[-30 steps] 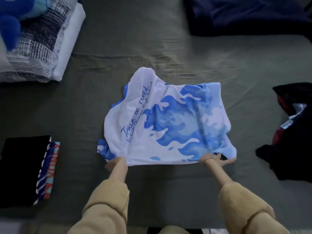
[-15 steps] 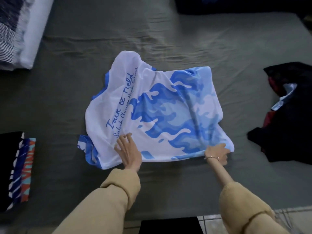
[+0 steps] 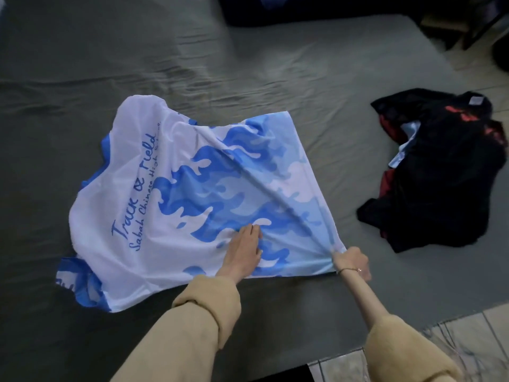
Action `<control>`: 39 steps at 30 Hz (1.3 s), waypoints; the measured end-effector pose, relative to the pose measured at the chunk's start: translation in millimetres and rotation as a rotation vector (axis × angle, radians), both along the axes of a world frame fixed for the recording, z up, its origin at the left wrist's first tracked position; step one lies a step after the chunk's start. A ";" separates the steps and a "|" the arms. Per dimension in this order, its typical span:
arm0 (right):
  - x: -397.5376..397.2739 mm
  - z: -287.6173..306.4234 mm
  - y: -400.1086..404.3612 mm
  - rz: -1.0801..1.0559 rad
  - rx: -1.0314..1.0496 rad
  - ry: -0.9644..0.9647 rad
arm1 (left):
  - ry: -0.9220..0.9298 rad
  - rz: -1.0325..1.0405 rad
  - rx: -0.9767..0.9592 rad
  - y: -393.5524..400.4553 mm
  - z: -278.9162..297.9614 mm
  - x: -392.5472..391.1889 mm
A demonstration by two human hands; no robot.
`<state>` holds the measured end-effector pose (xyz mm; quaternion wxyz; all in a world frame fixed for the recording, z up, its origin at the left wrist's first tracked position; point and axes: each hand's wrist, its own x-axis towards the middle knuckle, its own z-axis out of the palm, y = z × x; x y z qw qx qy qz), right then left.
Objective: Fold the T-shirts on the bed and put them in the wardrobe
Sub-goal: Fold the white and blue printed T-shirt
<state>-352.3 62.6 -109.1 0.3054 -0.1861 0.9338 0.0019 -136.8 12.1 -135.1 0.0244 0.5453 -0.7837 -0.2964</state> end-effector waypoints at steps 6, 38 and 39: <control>-4.6 -9.4 -20.8 0.194 -0.053 0.151 | -0.070 -0.003 -0.082 -26.3 -2.7 -32.6; -31.0 -33.6 -378.4 0.019 -0.877 -0.750 | -0.686 -0.137 0.098 -332.1 30.7 44.9; -38.2 -34.3 -377.4 -0.011 -0.894 -0.740 | -0.649 -0.074 0.150 -335.9 33.3 54.5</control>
